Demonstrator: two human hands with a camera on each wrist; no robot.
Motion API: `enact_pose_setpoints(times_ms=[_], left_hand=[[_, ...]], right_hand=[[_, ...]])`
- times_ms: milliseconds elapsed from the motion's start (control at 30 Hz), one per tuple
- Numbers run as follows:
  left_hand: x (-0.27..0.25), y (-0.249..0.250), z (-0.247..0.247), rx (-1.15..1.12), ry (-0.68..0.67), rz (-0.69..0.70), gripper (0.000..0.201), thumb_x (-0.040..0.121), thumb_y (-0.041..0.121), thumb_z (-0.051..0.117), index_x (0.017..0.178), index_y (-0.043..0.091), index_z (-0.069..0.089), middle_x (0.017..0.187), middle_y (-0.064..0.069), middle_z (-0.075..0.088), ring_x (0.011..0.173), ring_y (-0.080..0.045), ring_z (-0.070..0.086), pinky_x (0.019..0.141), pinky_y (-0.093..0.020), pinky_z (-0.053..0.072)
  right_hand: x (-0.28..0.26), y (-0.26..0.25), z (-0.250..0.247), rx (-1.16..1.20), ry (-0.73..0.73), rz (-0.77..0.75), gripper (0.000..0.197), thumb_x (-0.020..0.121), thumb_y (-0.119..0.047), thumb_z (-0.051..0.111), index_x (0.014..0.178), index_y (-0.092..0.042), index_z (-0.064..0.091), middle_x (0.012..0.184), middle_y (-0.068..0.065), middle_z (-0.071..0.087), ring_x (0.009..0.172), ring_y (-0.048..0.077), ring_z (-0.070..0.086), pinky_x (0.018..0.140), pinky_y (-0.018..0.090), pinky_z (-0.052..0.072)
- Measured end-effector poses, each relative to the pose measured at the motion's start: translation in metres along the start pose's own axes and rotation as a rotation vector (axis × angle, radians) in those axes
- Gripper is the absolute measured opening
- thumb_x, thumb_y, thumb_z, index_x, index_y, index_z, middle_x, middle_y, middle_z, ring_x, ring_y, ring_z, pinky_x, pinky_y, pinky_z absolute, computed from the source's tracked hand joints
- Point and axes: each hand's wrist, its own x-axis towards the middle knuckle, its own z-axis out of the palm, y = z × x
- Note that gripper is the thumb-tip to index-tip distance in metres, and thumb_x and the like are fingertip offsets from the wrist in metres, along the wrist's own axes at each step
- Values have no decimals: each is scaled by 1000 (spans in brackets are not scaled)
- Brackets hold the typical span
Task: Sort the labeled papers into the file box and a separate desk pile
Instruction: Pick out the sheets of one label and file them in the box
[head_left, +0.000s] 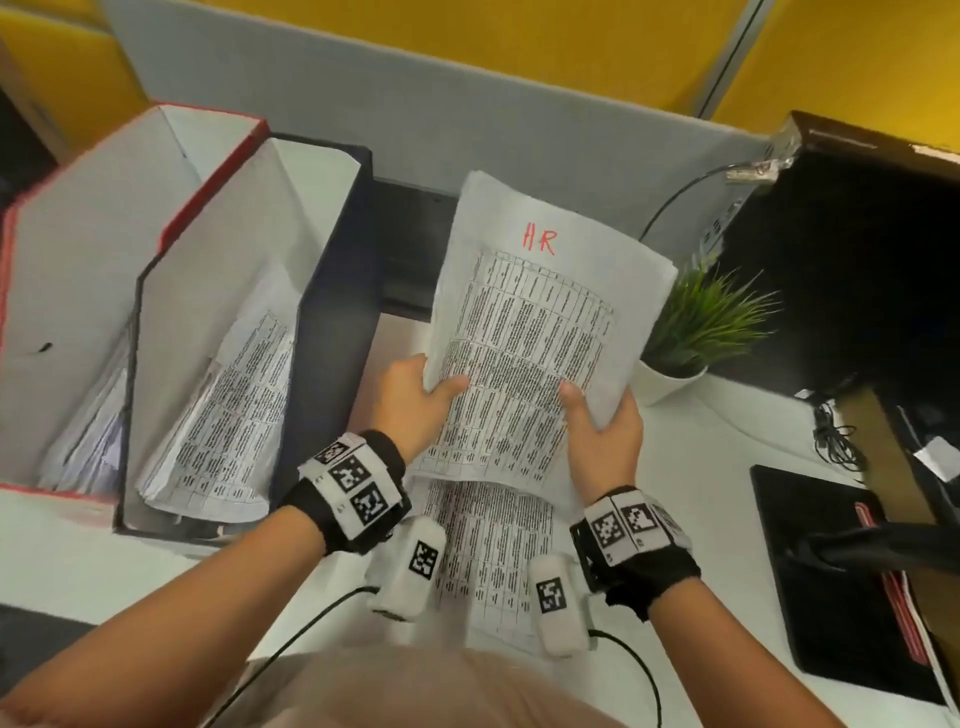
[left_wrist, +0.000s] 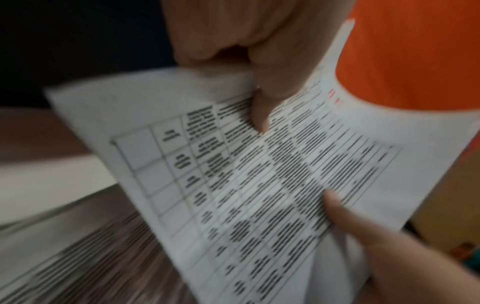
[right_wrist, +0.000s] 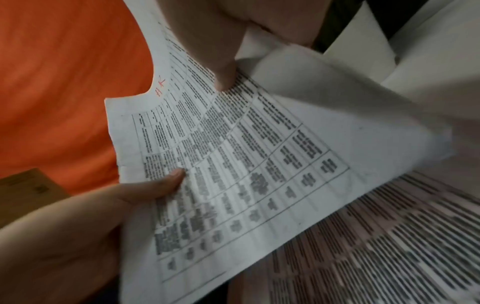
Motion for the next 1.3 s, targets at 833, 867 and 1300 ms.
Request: enact_pose_setpoints(times_ms=[833, 867, 1300], left_hand=[[17, -18, -322, 377, 379, -393, 24, 70, 30, 78, 88, 21, 65, 83, 3, 66, 76, -15, 61, 71, -33, 47], [21, -24, -317, 468, 372, -387, 29, 71, 28, 78, 94, 15, 65, 88, -3, 66, 79, -21, 62, 72, -33, 45], [62, -83, -262, 1021, 93, -408, 49, 73, 4, 73, 119, 4, 54, 113, -16, 63, 104, -32, 59, 85, -34, 45]], right_hand=[[-1, 87, -33, -732, -165, 208, 76, 50, -18, 92, 116, -6, 57, 108, 25, 63, 103, 38, 58, 96, 47, 44], [-3, 87, -33, -759, -174, 226, 80, 48, -19, 92, 118, -6, 56, 111, 26, 62, 104, 39, 58, 97, 48, 44], [-9, 99, -40, -823, -251, 216, 96, 47, -17, 93, 132, -9, 48, 130, 25, 50, 122, 40, 47, 107, 53, 35]])
